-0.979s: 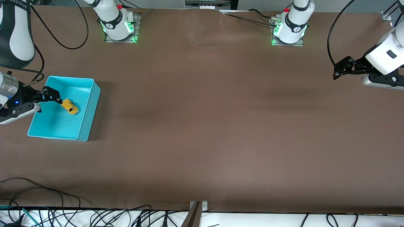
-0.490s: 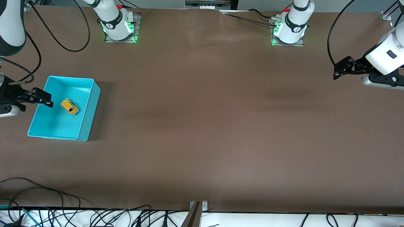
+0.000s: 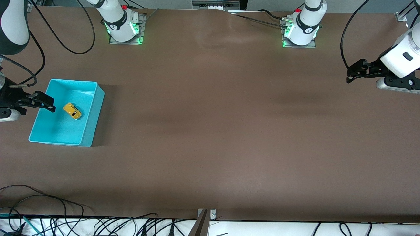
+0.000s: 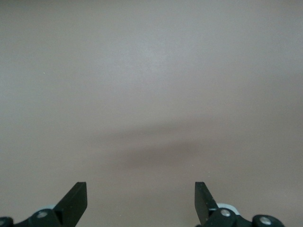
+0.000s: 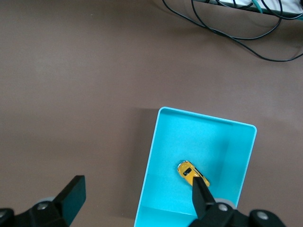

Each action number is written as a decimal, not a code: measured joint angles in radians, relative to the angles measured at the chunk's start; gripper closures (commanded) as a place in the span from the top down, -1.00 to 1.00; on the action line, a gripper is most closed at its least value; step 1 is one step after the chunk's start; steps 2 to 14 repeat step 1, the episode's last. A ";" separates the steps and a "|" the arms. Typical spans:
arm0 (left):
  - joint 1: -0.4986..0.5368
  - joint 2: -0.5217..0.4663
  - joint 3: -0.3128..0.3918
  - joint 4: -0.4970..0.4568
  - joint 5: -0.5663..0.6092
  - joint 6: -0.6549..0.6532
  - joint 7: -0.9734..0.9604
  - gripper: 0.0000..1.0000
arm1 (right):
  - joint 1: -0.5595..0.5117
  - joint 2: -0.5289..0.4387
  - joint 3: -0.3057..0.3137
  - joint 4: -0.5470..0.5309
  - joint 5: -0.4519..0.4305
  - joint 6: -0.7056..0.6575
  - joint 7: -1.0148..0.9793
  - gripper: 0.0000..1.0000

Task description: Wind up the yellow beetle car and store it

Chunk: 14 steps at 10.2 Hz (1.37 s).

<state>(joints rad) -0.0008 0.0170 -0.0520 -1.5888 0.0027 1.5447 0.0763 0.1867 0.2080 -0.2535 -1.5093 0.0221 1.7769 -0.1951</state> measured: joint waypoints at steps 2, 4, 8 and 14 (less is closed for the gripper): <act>0.000 0.000 0.000 0.000 0.000 0.000 0.000 1.00 | 0.000 0.001 0.000 0.000 0.000 0.000 0.001 1.00; 0.000 0.000 0.000 0.000 0.000 0.000 0.000 1.00 | 0.000 0.001 0.000 0.000 0.000 0.000 0.001 1.00; 0.000 0.000 0.000 0.000 0.000 0.000 0.000 1.00 | 0.000 0.001 0.000 0.000 0.000 0.000 0.001 1.00; 0.000 0.000 0.000 0.000 0.000 0.000 0.000 1.00 | 0.000 0.001 0.000 0.000 0.000 0.000 0.001 1.00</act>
